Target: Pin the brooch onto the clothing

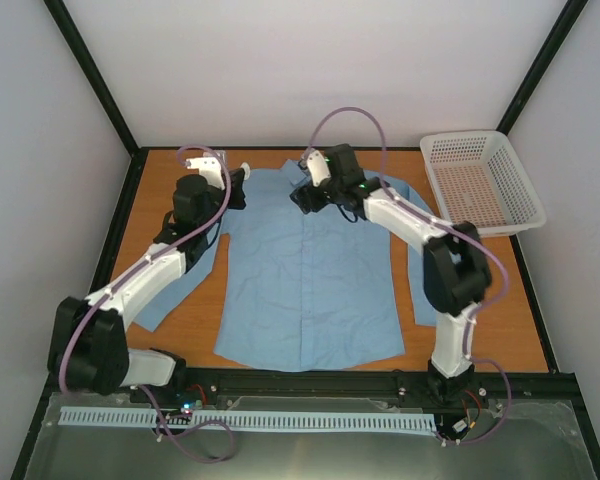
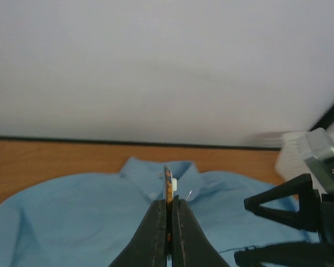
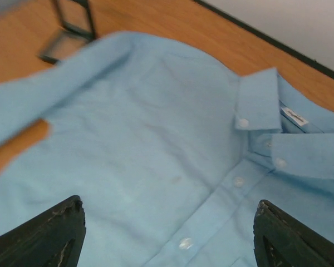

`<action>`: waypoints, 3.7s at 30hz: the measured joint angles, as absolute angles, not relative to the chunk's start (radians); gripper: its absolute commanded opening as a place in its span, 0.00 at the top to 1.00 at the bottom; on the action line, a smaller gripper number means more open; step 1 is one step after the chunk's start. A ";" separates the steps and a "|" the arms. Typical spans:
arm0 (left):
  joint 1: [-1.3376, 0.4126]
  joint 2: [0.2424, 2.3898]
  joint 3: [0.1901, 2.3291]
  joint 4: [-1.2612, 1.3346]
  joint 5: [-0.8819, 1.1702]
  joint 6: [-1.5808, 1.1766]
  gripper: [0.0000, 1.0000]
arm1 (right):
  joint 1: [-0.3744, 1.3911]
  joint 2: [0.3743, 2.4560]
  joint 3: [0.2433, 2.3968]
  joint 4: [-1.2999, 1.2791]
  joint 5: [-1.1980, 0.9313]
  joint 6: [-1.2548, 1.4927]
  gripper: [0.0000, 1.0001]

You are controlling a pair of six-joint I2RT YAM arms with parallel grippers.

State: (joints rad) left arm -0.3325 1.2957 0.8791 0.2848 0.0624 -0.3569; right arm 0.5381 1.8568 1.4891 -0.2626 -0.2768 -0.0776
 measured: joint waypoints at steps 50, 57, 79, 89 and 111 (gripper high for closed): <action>-0.231 1.721 0.938 0.471 0.233 -0.235 0.99 | 0.506 2.737 2.537 -0.761 -0.292 -0.399 0.97; -0.223 1.729 0.938 0.479 0.233 -0.209 0.99 | 0.504 2.737 2.539 -0.743 -0.288 -0.390 0.55; -0.223 1.652 0.910 0.479 0.264 -0.218 0.99 | 0.524 2.791 2.607 -0.752 -0.240 -0.345 0.93; -0.222 1.668 0.909 0.480 0.258 -0.214 0.99 | 0.521 2.790 2.608 -0.743 -0.259 -0.338 0.98; -0.220 1.658 0.905 0.474 0.259 -0.216 0.99 | 0.534 2.720 2.557 -0.803 -0.223 -0.360 0.29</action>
State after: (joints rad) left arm -0.2199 1.6585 0.9054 0.4744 0.2588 -0.2165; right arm 0.5343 2.7205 2.5572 -0.8032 -0.2230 -0.3599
